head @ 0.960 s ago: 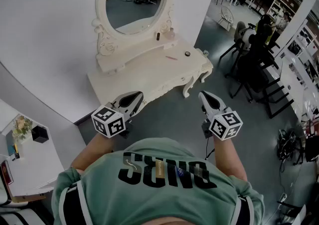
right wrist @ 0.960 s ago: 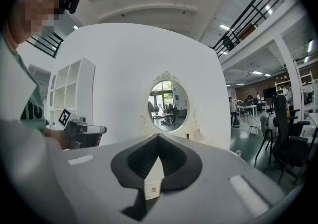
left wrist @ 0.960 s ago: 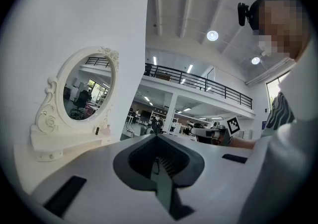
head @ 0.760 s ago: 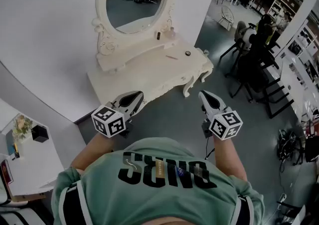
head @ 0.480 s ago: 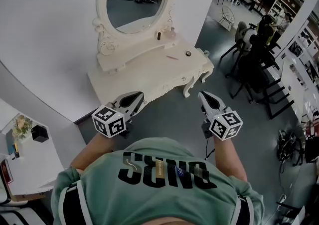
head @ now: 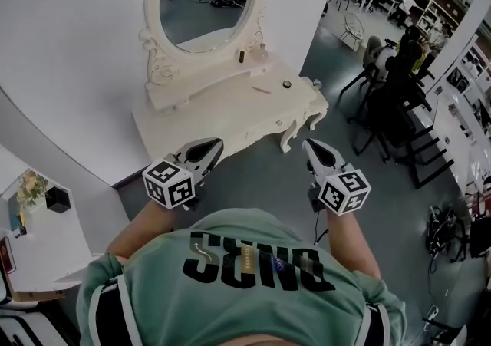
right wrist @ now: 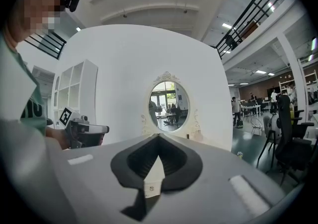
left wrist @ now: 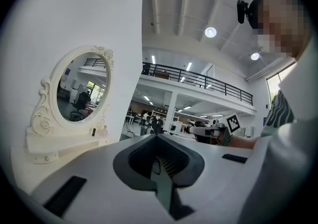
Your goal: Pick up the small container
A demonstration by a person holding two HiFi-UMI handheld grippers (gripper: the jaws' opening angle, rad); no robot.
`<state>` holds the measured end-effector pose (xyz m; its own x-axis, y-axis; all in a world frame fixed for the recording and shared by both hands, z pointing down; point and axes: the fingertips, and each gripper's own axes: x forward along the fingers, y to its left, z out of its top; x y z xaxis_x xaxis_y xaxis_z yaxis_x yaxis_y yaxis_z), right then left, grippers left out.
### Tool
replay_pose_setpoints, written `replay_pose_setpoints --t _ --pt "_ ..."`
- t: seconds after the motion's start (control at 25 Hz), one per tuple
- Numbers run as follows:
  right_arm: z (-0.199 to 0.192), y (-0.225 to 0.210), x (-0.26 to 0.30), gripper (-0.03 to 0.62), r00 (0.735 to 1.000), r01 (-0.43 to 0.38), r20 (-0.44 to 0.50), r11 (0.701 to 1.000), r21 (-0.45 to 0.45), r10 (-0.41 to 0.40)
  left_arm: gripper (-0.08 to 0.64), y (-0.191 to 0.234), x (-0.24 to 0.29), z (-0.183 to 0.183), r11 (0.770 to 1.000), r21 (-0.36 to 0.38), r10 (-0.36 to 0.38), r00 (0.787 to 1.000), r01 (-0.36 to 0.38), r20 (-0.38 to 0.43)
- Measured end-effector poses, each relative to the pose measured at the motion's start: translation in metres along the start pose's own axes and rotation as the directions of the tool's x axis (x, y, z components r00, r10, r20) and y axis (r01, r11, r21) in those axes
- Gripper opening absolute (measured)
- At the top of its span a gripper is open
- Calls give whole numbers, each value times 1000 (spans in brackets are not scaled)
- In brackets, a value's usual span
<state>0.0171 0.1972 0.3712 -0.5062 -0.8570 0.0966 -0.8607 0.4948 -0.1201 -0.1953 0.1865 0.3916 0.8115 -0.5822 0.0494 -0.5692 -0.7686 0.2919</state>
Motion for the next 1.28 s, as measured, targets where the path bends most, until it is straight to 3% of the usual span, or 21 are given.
replay_pose_setpoints --t 0.44,0.72,1.0,1.28 --pt "2 -50 -42 9 999 -38 -7 999 -19 37 4 -60 49 -17 1000 6 23 1000 -23 13" --pt "-4 -72 -45 9 998 -60 -18 998 -23 59 5 -63 68 -23 998 1 56 998 -56 22" --pt "-9 -92 -2 9 998 -48 -29 999 -9 48 5 -17 91 -19 999 -18 50 999 -49 19" --pt "2 -114 86 9 999 -29 -23 1000 -6 29 5 72 140 8 1000 -1 -10 1000 10 7"
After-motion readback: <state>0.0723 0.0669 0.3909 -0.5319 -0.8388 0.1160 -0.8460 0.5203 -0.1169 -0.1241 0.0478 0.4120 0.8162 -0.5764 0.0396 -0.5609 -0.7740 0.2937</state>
